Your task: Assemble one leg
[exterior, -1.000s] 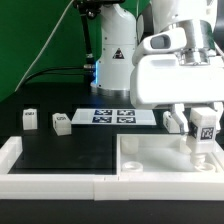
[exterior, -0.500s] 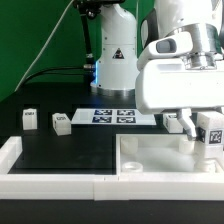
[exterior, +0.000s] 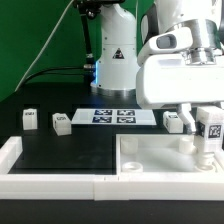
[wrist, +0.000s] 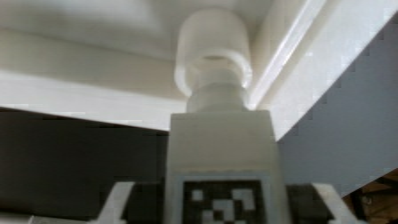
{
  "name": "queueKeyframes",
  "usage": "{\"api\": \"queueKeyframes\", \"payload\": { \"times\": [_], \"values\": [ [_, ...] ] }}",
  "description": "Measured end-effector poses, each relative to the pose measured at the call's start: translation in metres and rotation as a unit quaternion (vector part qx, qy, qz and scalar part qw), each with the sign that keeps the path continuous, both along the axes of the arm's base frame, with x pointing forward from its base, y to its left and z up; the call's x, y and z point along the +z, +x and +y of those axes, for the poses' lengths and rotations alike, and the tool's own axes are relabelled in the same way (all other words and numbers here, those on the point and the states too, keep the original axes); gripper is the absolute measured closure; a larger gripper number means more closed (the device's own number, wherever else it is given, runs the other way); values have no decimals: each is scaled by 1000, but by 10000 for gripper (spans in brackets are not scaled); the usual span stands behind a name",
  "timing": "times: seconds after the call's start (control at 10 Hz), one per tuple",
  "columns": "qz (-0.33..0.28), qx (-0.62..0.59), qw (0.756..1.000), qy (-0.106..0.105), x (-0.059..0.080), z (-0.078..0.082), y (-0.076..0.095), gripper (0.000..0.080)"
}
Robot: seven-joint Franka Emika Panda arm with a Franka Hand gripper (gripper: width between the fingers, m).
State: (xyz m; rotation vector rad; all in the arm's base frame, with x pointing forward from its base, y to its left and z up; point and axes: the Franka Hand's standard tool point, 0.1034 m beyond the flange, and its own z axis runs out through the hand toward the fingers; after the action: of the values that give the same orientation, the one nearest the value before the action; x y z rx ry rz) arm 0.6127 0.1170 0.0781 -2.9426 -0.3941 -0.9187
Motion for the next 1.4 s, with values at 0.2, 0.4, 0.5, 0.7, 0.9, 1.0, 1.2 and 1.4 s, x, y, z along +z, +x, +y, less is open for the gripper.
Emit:
{"api": "queueKeyframes", "payload": {
  "times": [0.2, 0.4, 0.5, 0.7, 0.9, 1.0, 1.2, 1.4],
  "values": [
    [-2, 0, 1000, 0, -1, 0, 0, 511],
    [-2, 0, 1000, 0, -1, 0, 0, 511],
    [-2, 0, 1000, 0, -1, 0, 0, 511],
    [3, 2, 1000, -3, -6, -2, 2, 511],
    [4, 5, 1000, -7, -10, -5, 2, 511],
    [5, 5, 1000, -7, -11, -4, 2, 511],
    [9, 6, 1000, -7, -16, -3, -1, 511],
    [9, 7, 1000, -7, -18, -3, -1, 511]
  ]
}}
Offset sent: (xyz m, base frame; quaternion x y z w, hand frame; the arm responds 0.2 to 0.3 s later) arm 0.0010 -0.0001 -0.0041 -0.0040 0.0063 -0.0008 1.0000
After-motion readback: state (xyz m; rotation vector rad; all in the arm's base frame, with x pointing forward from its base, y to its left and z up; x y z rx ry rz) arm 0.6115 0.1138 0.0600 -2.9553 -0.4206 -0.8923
